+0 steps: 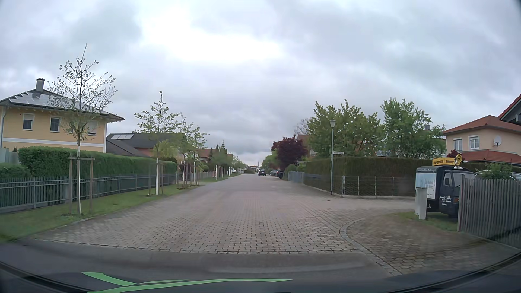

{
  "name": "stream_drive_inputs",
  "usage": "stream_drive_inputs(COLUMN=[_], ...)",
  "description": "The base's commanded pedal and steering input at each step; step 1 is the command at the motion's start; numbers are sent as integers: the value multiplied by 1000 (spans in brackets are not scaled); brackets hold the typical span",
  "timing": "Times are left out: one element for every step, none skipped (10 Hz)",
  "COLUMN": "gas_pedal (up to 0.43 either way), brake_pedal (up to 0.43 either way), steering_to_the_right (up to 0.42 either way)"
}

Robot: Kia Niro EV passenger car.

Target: Follow the waypoints while adhering to traffic rules and regulations

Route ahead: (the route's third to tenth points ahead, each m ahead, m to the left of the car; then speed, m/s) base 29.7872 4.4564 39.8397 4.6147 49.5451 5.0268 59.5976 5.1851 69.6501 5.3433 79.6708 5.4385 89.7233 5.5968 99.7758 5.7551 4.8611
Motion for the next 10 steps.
stream_drive_inputs(gas_pedal=[0,0,0,0,0,0,0,0,0,0], brake_pedal=[0,0,0,0,0,0,0,0,0,0], steering_to_the_right=[0,0,0,0,0,0,0,0,0,0])
